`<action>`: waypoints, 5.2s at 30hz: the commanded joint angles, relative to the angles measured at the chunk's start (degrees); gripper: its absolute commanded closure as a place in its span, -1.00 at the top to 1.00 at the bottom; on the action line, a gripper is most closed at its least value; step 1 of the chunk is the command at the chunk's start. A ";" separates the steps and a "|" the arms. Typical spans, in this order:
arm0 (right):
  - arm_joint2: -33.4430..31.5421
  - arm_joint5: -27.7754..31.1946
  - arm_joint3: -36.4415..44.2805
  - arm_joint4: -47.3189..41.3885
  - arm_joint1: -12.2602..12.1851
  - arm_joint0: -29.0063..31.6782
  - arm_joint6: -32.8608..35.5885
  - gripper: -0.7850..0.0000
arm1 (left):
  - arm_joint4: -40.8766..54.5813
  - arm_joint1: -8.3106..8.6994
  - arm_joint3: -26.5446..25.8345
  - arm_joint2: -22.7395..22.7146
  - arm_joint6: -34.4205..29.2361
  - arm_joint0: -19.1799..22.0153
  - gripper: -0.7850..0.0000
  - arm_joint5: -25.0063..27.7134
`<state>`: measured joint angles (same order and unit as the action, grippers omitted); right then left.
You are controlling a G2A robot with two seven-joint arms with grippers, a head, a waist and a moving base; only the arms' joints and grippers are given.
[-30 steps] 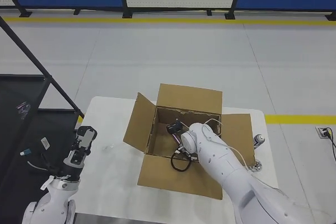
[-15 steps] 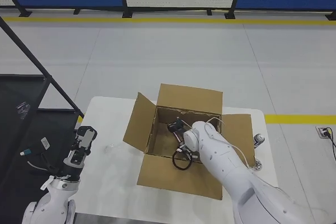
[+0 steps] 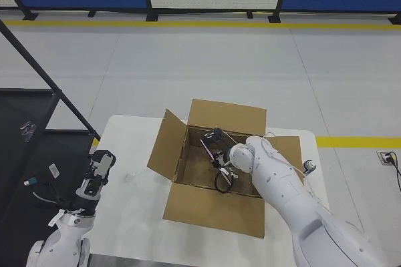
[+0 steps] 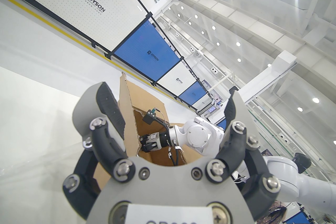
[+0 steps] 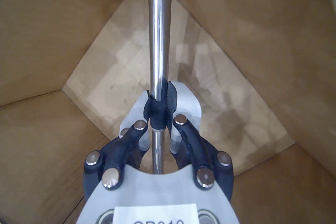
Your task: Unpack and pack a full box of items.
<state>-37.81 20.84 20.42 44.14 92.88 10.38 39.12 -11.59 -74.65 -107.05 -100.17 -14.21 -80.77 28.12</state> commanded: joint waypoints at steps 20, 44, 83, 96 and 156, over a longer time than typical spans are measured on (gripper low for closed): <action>-36.44 -19.58 88.90 21.05 -18.11 47.93 8.67 -1.00 | 0.00 0.00 0.00 0.00 0.00 0.00 1.00 0.00; -64.27 -26.57 94.59 10.29 -19.76 69.34 -1.54 -1.00 | 0.00 0.00 0.00 0.00 0.00 0.00 1.00 0.00; -47.64 -29.55 87.26 25.32 -19.30 57.49 -9.40 -1.00 | 0.00 0.00 0.00 0.00 0.00 0.00 1.00 0.00; -55.26 -35.18 95.93 23.63 -19.81 65.02 4.53 -1.00 | 0.00 0.00 0.00 0.00 0.00 0.00 1.00 0.00; -46.71 -21.21 59.01 11.73 -22.91 48.56 28.50 -0.39 | -2.02 0.94 0.62 2.26 4.85 2.37 1.00 -5.32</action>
<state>-84.51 -0.39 79.11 55.99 70.01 58.80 67.75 -13.61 -73.71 -106.43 -97.91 -9.35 -78.40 22.80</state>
